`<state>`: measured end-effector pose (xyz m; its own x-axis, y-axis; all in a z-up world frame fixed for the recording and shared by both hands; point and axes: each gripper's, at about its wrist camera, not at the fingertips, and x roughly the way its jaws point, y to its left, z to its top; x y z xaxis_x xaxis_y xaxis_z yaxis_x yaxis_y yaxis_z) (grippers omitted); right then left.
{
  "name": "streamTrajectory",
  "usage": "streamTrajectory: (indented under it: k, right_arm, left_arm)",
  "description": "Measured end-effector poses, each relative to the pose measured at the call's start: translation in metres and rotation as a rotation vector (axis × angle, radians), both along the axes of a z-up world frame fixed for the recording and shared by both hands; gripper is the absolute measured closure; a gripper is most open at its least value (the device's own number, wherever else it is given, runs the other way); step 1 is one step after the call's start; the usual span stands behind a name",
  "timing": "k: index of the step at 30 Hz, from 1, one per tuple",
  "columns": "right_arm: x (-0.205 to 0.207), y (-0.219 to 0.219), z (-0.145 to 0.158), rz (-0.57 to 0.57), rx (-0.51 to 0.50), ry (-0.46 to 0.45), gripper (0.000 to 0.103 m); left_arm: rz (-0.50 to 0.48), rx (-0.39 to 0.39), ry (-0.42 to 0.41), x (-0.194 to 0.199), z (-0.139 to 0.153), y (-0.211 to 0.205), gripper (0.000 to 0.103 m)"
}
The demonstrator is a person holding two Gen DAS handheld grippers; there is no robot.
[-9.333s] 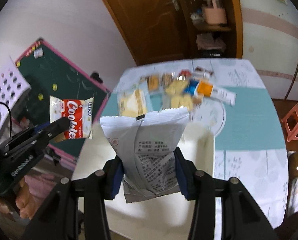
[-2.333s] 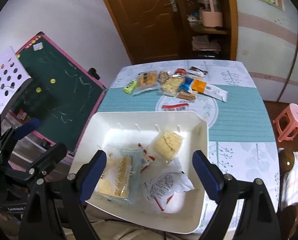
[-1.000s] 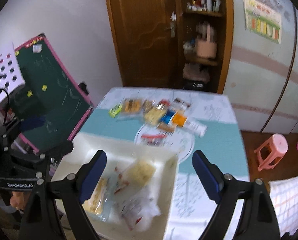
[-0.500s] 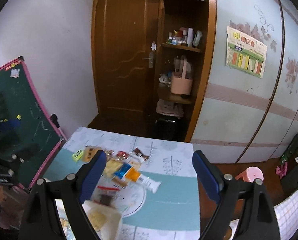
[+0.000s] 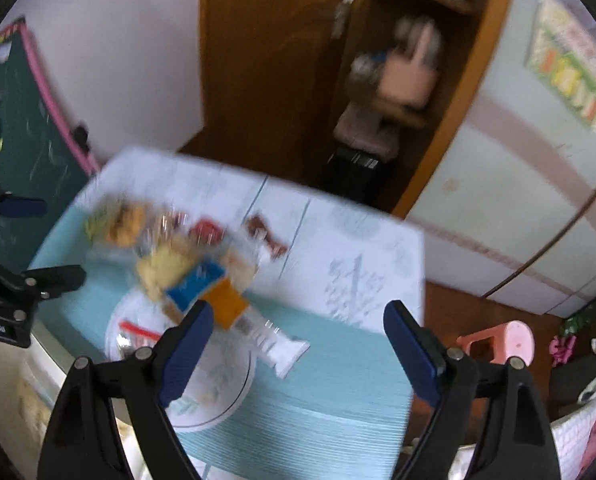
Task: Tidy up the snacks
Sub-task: 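Move both tools to the pile and grasp the red-topped dried fruit bag with the left tool, then grasp the orange-and-white bar packet with the right tool while the left tool lifts the fruit bag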
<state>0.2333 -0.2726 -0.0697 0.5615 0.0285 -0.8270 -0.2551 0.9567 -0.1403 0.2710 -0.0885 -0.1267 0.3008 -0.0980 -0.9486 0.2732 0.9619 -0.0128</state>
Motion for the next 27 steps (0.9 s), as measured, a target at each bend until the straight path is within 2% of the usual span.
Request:
streamTrajectory:
  k: [2, 5, 8, 14, 19, 22, 23, 27]
  right_arm:
    - [0.005, 0.004, -0.026, 0.03, 0.01, 0.054, 0.016]
    - [0.014, 0.01, -0.064, 0.072, 0.004, 0.128, 0.016]
    - [0.021, 0.017, -0.095, 0.113, 0.01, 0.191, 0.016]
    - [0.035, 0.028, -0.127, 0.164, 0.012, 0.235, 0.016]
    - [0.048, 0.027, -0.143, 0.184, 0.038, 0.284, 0.017]
    - [0.044, 0.03, -0.146, 0.217, 0.021, 0.273, 0.036]
    - [0.041, 0.03, -0.144, 0.227, 0.025, 0.264, 0.049]
    - [0.031, 0.021, -0.141, 0.202, 0.051, 0.266, 0.058]
  left_arm:
    - [-0.054, 0.018, 0.08, 0.005, -0.031, -0.005, 0.003]
    - [-0.11, 0.047, 0.151, 0.003, -0.058, -0.011, 0.003]
    - [-0.122, 0.034, 0.234, 0.001, -0.078, -0.009, 0.003]
    - [-0.107, -0.018, 0.429, -0.004, -0.109, -0.015, 0.003]
    - [-0.105, -0.007, 0.499, -0.012, -0.123, -0.034, 0.003]
    - [-0.09, -0.001, 0.534, -0.014, -0.131, -0.043, 0.003]
    - [-0.084, 0.012, 0.543, -0.014, -0.134, -0.045, 0.003]
    - [-0.069, 0.06, 0.544, -0.02, -0.141, -0.053, 0.01]
